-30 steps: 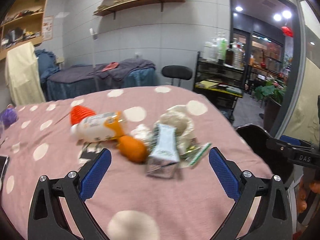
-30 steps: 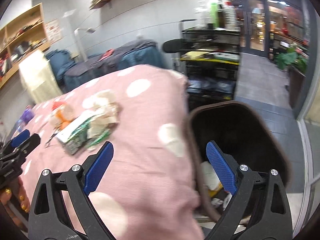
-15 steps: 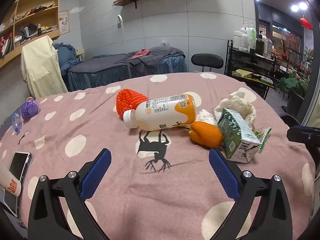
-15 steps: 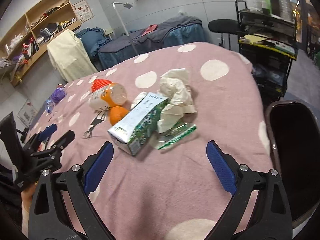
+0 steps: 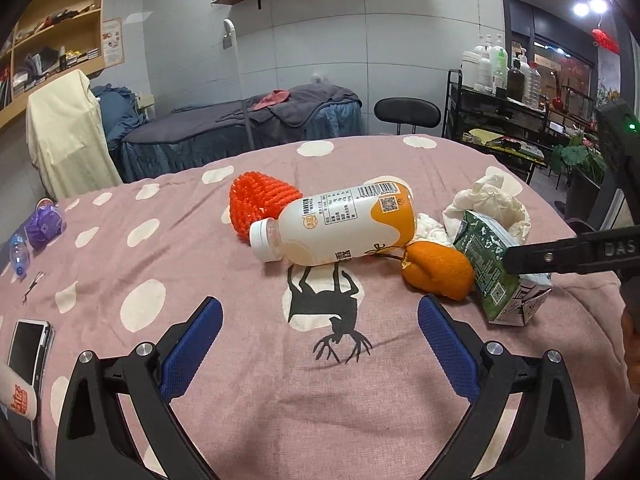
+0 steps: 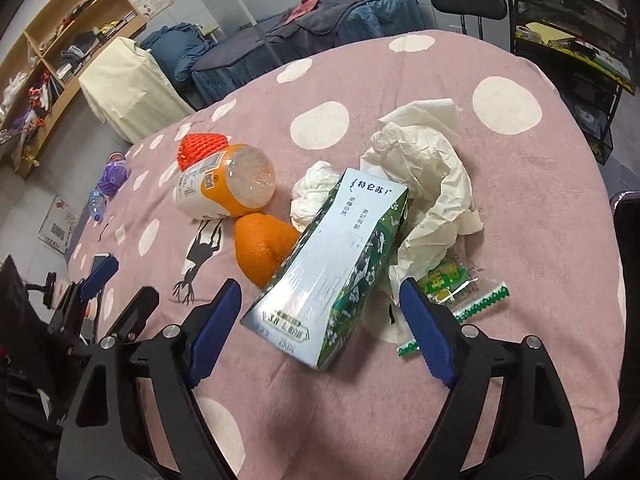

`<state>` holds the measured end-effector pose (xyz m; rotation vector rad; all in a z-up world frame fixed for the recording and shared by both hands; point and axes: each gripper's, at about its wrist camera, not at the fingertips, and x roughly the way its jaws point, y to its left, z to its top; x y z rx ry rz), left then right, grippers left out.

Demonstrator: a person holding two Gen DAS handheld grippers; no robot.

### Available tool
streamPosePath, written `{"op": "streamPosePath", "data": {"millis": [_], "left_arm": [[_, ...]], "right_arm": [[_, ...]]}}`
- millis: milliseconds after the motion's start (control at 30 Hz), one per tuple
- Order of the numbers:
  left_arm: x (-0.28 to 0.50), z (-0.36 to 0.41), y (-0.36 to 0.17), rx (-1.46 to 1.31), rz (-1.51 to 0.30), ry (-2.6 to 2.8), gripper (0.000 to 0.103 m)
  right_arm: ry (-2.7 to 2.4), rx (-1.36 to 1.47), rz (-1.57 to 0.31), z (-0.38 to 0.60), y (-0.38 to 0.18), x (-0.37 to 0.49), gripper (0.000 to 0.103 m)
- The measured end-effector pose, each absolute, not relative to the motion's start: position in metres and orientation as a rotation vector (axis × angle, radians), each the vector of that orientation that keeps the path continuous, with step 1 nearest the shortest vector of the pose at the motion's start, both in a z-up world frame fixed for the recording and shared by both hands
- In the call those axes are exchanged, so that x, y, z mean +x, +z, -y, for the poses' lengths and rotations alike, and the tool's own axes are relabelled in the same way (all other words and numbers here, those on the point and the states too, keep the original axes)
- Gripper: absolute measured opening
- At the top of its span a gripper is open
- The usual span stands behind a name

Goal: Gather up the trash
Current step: 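Move both tools back toward the remaining trash on the table, then grasp the green milk carton with the right tool while the left tool grasps the orange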

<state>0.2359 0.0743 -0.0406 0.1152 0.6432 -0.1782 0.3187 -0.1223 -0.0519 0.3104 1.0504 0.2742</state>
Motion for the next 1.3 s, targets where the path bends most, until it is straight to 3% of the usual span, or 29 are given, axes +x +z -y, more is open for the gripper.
{"op": "streamPosePath", "data": {"millis": [100, 500, 567, 633, 1200, 1300], "left_arm": [[0.233, -0.07, -0.042, 0.107, -0.643, -0.194, 0.096], [0.232, -0.056, -0.051, 0.058, -0.679, -0.243, 0.096], [0.233, -0.052, -0.051, 0.05, -0.686, -0.252, 0.096], [0.234, -0.048, -0.052, 0.043, -0.693, -0.27, 0.096], [0.298, 0.009, -0.07, 0.011, -0.897, -0.326, 0.078], [0.307, 0.014, -0.075, 0.032, -0.925, -0.306, 0.069]], "right_arm": [[0.23, 0.324, -1.079, 0.12, -0.061, 0.333, 0.071], [0.196, 0.421, -1.157, 0.121, -0.086, 0.371, 0.07], [0.212, 0.456, -1.137, 0.126, -0.084, 0.369, 0.056], [0.237, 0.484, -1.106, 0.132, -0.079, 0.364, 0.052], [0.257, 0.313, -0.865, 0.186, -0.023, 0.257, 0.051], [0.223, 0.306, -0.835, 0.2, -0.02, 0.243, 0.051]]}}
